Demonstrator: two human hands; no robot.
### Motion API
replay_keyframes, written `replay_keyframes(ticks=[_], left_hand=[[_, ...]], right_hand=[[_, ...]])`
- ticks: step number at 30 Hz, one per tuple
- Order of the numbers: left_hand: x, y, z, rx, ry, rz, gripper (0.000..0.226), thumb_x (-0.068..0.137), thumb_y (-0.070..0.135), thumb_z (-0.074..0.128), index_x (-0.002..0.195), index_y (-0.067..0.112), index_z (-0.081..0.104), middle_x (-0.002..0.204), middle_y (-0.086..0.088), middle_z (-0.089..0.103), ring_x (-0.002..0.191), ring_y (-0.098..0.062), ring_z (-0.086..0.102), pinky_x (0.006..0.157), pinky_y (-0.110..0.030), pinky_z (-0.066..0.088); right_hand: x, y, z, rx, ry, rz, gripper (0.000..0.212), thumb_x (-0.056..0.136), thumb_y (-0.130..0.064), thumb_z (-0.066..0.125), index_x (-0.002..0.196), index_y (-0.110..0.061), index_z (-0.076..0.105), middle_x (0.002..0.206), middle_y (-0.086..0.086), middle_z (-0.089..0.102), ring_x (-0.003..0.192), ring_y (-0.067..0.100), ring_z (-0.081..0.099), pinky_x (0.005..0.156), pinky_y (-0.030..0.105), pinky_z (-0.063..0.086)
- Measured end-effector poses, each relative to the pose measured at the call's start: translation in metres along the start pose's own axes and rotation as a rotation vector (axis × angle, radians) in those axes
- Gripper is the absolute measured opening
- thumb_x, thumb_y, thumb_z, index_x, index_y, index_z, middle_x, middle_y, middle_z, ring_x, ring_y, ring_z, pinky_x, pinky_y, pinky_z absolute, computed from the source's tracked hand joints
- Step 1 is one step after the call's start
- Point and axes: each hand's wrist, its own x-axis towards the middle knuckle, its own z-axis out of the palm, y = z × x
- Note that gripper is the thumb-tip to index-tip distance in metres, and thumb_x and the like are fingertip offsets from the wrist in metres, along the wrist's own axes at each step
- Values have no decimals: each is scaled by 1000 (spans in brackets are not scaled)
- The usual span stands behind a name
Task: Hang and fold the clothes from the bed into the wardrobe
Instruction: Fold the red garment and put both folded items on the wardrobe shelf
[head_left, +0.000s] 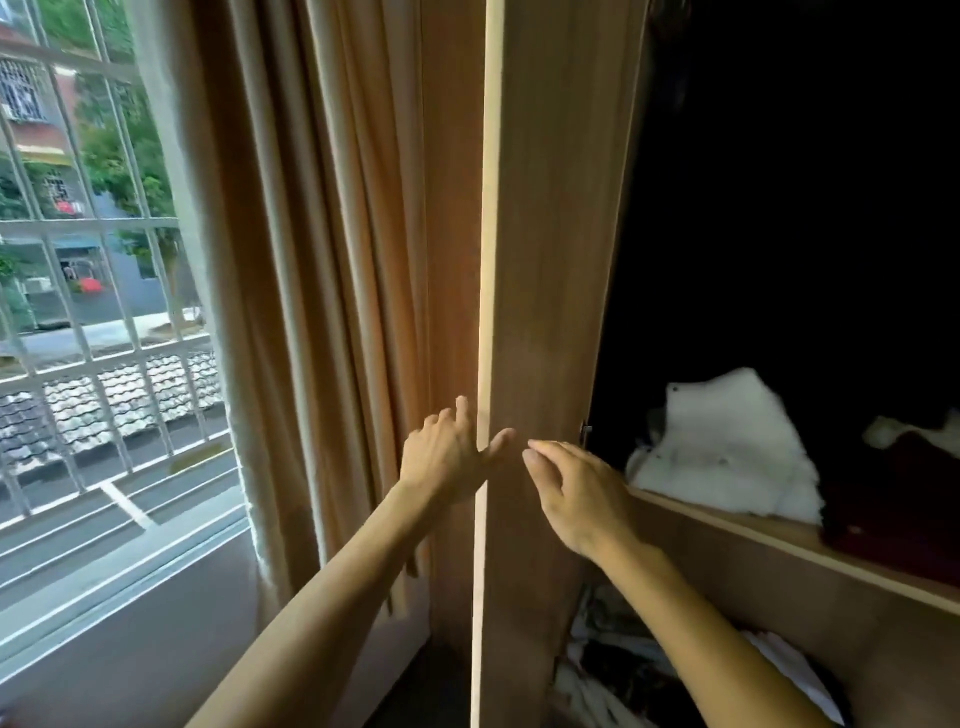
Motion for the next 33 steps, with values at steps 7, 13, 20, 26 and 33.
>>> replay_keyframes(ticks=[7,13,20,26,33], left_hand=[[15,-4,10,-192,18,164,60,87,69,35,104,13,48,105,-6,60,96,-24,58,79,-37,49],[3,13,9,-298,10,292,69,81,73,42,114,13,46,105,-3,57,90,-19,55,72,-31,45],[-16,78,21,-389,-5,476,71,80,65,52,130,18,39,117,1,52,99,-19,54,77,-28,46],[-26,173,37,-402,-44,626,74,84,60,54,140,20,28,125,0,44,106,-19,49,83,-33,51],[-17,270,75,-274,-153,579,81,88,59,48,149,17,13,152,-1,25,129,-25,43,97,-38,47]], right_hand=[[5,0,13,-41,52,112,51,97,-52,28,124,-22,60,124,-7,62,113,11,57,98,31,46],[-19,31,2,-28,83,207,50,97,-51,31,120,-21,64,119,-6,65,109,11,59,94,28,47],[-56,74,-35,20,202,298,41,95,-48,37,112,-26,67,108,-13,67,100,3,61,88,27,51],[-91,114,-99,-80,223,345,35,98,-39,39,117,-25,65,115,-13,65,102,1,57,80,13,38],[-121,180,-172,-128,248,390,39,98,-42,36,125,-25,59,121,-10,63,106,-2,54,86,12,38]])
